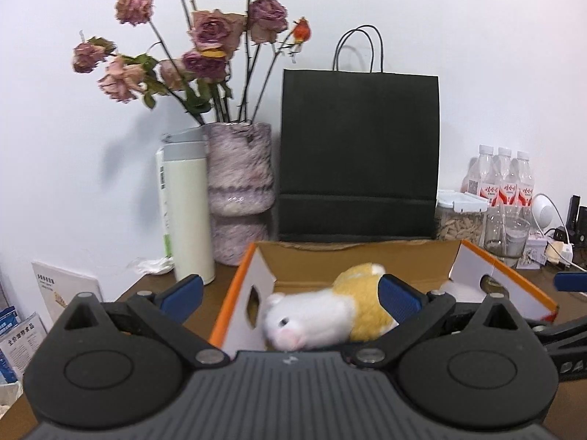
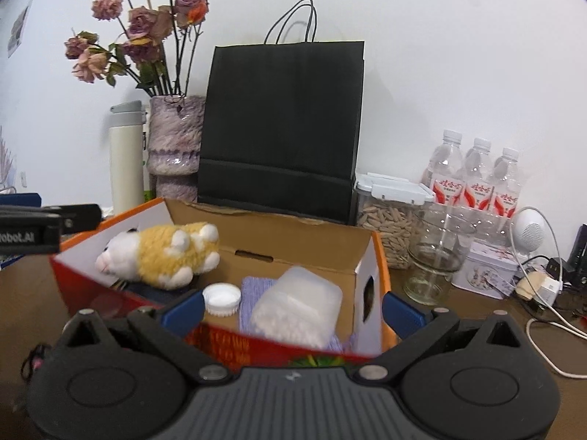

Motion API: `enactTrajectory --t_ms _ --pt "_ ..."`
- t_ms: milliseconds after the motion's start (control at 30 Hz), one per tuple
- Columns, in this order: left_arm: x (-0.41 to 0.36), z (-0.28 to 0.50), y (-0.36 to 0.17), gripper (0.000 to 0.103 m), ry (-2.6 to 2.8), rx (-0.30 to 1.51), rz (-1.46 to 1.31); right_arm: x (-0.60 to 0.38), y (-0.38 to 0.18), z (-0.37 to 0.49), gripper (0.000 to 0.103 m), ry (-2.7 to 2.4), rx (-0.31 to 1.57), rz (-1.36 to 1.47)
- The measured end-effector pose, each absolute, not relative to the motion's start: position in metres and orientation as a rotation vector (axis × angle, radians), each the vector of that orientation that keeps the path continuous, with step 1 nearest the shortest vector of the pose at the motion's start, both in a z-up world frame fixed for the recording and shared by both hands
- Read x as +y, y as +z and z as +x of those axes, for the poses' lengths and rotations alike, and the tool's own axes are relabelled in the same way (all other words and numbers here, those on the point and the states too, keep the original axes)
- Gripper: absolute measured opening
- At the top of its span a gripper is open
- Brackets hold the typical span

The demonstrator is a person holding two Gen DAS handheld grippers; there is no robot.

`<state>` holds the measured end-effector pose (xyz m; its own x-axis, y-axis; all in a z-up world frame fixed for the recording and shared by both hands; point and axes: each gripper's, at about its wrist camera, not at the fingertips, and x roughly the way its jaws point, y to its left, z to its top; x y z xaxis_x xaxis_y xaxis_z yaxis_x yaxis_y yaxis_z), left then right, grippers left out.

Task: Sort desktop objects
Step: 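Lower the plush toy and container into the box and open both grippers, then grasp the white round disc with the right gripper while the left withdraws from the box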

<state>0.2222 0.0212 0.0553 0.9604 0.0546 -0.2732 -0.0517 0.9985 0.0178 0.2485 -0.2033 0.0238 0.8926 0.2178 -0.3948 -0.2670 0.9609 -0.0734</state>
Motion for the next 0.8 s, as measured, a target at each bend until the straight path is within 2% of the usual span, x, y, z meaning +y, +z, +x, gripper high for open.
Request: enactTrajectory --t_ms 533,600,667,800 --pt "0.041 0.157 0.035 0.103 0.021 0.372 0.017 -0.201 0.000 0.170 0.103 0.324 0.461 -0.191" --pt "0.041 0.152 0.034 0.103 0.010 0.381 0.015 -0.194 -0.004 0.161 0.100 0.340 0.468 -0.218" --pt "0.041 0.147 0.031 0.103 0.002 0.394 0.013 -0.187 -0.007 0.157 0.088 0.359 0.480 -0.248" --pt "0.039 0.141 0.027 0.103 -0.013 0.409 0.019 -0.178 -0.013 0.150 0.081 0.377 0.499 -0.278"
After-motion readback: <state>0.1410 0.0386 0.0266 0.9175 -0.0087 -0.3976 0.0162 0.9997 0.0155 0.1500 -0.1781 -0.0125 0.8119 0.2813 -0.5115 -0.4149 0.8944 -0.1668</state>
